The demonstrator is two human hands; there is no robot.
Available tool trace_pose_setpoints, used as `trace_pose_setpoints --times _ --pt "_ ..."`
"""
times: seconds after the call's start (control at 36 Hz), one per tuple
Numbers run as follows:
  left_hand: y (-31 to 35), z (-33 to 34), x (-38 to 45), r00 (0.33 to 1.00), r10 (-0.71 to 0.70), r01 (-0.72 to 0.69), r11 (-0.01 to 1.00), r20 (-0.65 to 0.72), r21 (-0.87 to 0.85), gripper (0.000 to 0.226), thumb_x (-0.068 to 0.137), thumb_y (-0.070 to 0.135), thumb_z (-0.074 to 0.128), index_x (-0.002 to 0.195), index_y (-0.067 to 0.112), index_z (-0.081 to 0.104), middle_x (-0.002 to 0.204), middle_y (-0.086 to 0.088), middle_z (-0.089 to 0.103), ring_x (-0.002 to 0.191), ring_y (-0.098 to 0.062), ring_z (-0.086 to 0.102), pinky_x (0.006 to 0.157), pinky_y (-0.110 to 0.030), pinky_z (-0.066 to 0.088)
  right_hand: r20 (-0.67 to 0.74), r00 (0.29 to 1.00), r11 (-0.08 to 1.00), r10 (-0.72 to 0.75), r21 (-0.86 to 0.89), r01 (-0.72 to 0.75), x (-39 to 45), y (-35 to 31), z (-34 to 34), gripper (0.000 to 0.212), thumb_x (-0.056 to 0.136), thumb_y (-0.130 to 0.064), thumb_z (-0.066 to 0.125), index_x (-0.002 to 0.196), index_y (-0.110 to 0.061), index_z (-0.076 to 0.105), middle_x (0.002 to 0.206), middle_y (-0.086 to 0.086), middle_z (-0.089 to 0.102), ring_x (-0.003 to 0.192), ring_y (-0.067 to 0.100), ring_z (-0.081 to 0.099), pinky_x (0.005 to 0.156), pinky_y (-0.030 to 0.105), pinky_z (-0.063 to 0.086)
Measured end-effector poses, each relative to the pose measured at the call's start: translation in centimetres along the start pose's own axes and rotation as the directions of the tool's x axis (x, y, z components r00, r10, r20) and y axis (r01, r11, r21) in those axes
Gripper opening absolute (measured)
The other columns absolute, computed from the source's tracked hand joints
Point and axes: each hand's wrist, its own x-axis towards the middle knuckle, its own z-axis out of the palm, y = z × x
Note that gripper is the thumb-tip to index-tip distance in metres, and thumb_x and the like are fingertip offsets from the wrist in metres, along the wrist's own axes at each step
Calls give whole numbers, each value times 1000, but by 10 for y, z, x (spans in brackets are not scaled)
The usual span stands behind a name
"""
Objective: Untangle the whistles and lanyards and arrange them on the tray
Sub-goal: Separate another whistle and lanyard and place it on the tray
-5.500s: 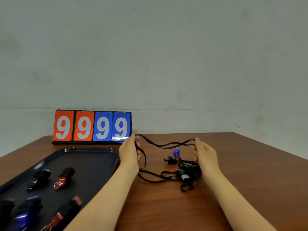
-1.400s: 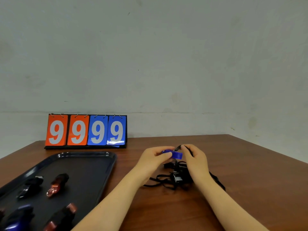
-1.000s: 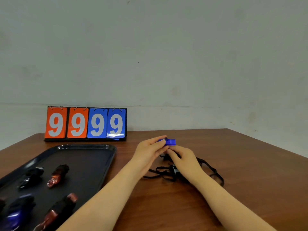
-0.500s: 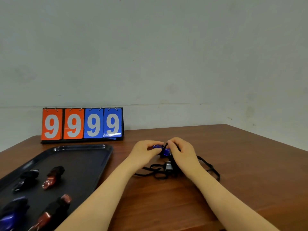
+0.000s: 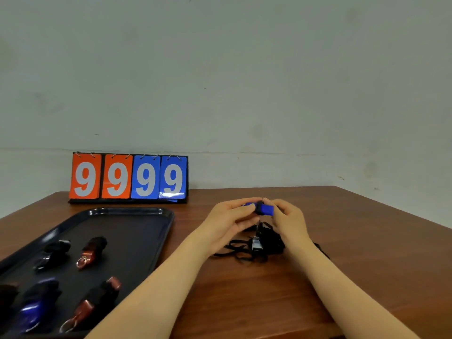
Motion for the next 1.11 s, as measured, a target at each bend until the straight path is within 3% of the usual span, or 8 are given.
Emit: trace_pose_setpoints --times 0.17,0.31,0.47,0.58,0.72,0.86,1.0,1.11 --pt "-4 1 4 994 0 -26 971 -106 -239 20 93 -1 54 109 -1 66 106 -18 71 92 -20 71 81 -27 58 158 980 966 -124 -205 155 -8 6 6 33 99 -13 46 71 -19 62 54 -13 55 51 0 46 52 13 35" --pt "-9 -1 5 970 13 -65 976 -243 -208 23 93 0 56 115 -2 65 112 -20 68 94 -20 70 83 -27 58 313 936 871 -160 -401 283 -7 16 10 26 100 -20 46 84 -31 64 73 -10 64 70 -1 58 62 12 40" --pt "-10 -6 8 918 85 -42 992 -386 119 23 91 7 62 112 14 70 107 -8 71 88 -14 66 82 -23 55 449 881 755 -147 -525 394 -10 15 13 23 101 -25 44 110 -22 65 86 -2 68 77 9 61 71 28 48" --pt "-11 -12 10 901 214 -32 900 -378 434 28 91 10 62 115 21 69 112 0 65 93 -6 61 75 -14 51 464 874 730 -147 -545 413 -11 12 13 21 100 -29 45 104 -29 66 85 -4 69 76 7 61 73 26 49" --pt "-11 -18 14 909 311 28 618 -277 786 29 93 20 59 121 28 66 108 2 56 99 -10 51 84 -20 37 323 936 888 -142 -376 264 -11 6 9 27 99 -26 46 80 -25 65 78 -1 66 74 12 60 73 29 49" --pt "-8 -21 14 938 264 41 557 -224 829 29 94 21 58 120 31 65 109 3 55 101 -9 52 86 -21 40 131 981 968 -142 -190 165 -6 1 5 29 99 -25 49 79 -17 67 69 3 60 62 5 54 61 12 42" --pt "-7 -14 6 980 151 -7 683 -132 730 26 93 20 61 101 44 68 113 4 61 107 -13 60 101 -34 47 -37 998 998 -55 -41 53 -2 -3 -1 30 99 -23 49 77 -10 64 48 -12 48 44 -5 47 45 5 35" --pt "-4 -5 1 998 47 -30 933 -37 359 26 93 5 57 111 18 70 118 -9 67 107 -18 66 93 -30 53 -116 993 999 -7 -38 2 2 -1 -4 32 99 -26 49 74 -15 64 47 -15 49 49 -1 47 47 10 35"
